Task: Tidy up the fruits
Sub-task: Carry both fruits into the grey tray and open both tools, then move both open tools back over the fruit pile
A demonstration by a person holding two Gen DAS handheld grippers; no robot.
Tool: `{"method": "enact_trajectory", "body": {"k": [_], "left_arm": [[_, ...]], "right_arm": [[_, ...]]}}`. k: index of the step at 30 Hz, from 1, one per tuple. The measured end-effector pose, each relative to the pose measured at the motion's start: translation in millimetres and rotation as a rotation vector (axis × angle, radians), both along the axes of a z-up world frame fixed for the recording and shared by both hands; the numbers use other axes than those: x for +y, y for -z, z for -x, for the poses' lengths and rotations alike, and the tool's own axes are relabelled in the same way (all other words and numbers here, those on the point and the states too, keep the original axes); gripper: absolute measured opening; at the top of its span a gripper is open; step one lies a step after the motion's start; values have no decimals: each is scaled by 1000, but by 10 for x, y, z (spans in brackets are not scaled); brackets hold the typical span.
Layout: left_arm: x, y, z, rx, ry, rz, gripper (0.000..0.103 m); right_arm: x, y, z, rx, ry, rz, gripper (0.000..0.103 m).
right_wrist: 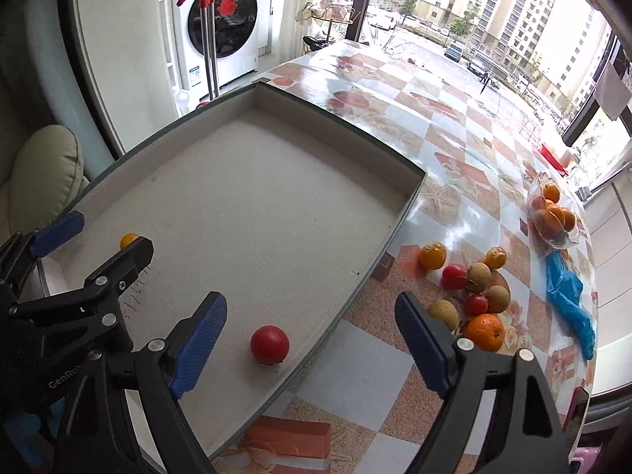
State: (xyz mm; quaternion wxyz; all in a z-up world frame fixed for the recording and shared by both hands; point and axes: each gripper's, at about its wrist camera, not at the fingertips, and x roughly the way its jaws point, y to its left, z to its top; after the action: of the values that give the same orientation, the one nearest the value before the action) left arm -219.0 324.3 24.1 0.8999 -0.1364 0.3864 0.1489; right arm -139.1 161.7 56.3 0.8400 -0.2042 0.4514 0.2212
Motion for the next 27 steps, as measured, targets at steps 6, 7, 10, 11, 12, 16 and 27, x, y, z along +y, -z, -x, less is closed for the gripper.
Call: {"method": "enact_trajectory", "body": {"k": [6, 7, 10, 11, 12, 16, 27], "left_arm": [[-285, -111, -61, -1, 79, -59, 88], [-348, -144, -73, -5, 98, -69, 88], [-572, -233, -96, -15, 151, -102, 88], [-644, -256, -106, -19, 171, -106, 88], [-719, -283, -120, -21, 187, -111, 88], [-1040, -361, -200, -13, 250, -143, 88], [-1962, -419, -327, 8, 475, -153, 88]], "right_arm": [[-362, -167, -116, -46, 110, -91, 102], [-436, -168, -143, -41, 126, -99, 103], [-716, -152, -188, -32, 184, -125, 103], [-820, -142, -202, -31, 202, -131, 103], [-922, -129, -207, -30, 218, -136, 103], [-1353, -68, -194, -20, 285, -162, 103], [-2532, 219, -217, 47, 479, -176, 103]]}}
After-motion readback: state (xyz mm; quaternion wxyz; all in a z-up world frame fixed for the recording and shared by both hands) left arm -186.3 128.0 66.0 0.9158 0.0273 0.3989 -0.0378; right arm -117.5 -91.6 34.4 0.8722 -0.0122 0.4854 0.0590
